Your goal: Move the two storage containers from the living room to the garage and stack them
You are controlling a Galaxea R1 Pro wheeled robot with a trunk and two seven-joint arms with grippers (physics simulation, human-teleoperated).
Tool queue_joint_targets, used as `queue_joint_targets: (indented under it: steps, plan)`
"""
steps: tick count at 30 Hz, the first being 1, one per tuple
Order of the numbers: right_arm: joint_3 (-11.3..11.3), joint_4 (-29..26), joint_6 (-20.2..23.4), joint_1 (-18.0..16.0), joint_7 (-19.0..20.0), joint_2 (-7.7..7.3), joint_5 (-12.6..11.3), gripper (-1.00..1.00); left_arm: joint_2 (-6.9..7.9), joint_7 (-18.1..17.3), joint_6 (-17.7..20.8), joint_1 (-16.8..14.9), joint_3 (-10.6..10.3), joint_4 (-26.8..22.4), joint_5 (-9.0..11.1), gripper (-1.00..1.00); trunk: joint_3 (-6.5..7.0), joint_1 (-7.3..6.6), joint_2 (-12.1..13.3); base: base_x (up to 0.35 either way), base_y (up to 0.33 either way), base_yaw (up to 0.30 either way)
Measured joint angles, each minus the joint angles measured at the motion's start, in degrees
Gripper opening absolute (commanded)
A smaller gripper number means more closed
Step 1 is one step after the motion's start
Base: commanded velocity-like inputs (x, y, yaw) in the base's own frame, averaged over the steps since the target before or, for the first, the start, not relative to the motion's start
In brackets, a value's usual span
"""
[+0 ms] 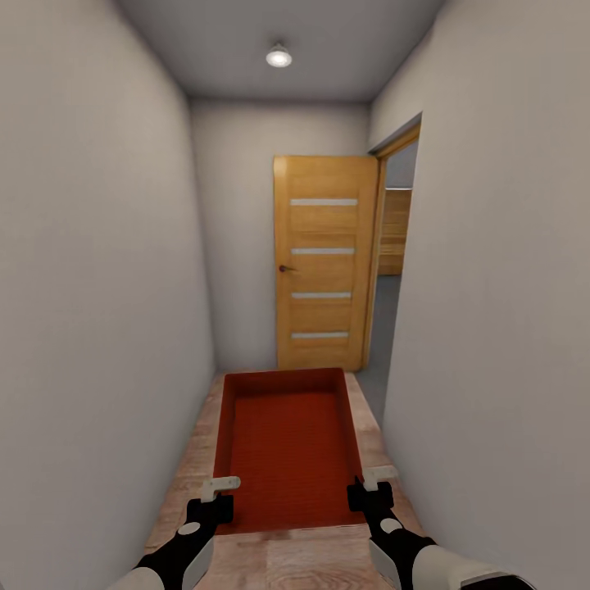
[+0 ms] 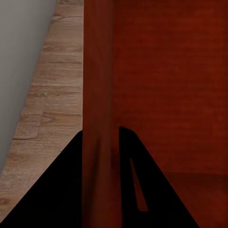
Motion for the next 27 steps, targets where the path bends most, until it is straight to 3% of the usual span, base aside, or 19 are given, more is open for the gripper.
queue_joint_targets:
  steps: [27]
  plan:
    - [0.0,0.0,0.0,0.0,0.0,0.0,0.0,-1.0,0.0,0.0,0.0,0.0,0.0,0.0,0.0,-1.0,0.0,0.0,0.0,0.324,0.0,0.0]
